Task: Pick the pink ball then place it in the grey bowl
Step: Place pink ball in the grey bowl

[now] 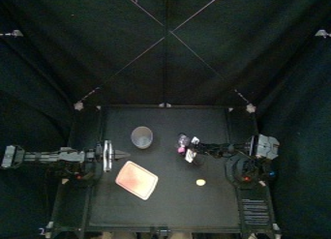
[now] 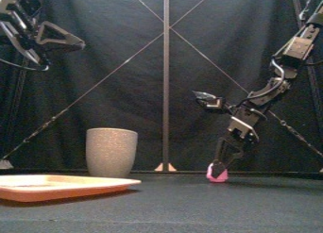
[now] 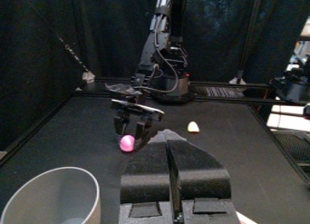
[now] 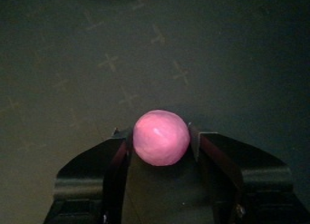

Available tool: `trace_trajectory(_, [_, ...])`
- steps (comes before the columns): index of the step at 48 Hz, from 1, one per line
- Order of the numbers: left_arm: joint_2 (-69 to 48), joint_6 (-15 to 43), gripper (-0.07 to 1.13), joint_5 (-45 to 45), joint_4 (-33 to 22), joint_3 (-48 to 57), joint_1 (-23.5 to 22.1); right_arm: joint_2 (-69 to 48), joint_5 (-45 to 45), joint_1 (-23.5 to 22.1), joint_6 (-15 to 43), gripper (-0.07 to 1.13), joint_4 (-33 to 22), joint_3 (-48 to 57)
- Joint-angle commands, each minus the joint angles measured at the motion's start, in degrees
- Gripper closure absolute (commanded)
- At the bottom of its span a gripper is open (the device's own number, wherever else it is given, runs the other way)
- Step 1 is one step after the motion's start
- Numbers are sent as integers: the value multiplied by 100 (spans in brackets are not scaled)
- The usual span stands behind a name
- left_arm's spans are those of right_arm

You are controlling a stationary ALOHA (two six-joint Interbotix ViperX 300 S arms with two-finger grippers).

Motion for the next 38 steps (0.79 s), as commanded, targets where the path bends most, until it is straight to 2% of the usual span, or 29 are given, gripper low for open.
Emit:
trace_trajectory(1, [26, 0, 101, -53, 0, -62, 35, -202, -18, 88, -9, 36, -9, -202])
trace_trajectory(9, [26, 0, 101, -70, 0, -70, 35, -237, -18, 431, -79, 38, -70, -905])
trace_trajectory(15, [26, 0, 101, -97, 0, -70, 35, -229, -53, 580, -88, 38, -387, -1679])
trace_trajectory(24, [26, 0, 101, -114, 0, -70, 44, 105, -158, 527, -9, 38, -940, -2848])
trace_trajectory(38, [26, 9, 101, -114, 0, -62, 53, 1327, -114, 229, 0, 37, -800, -4061])
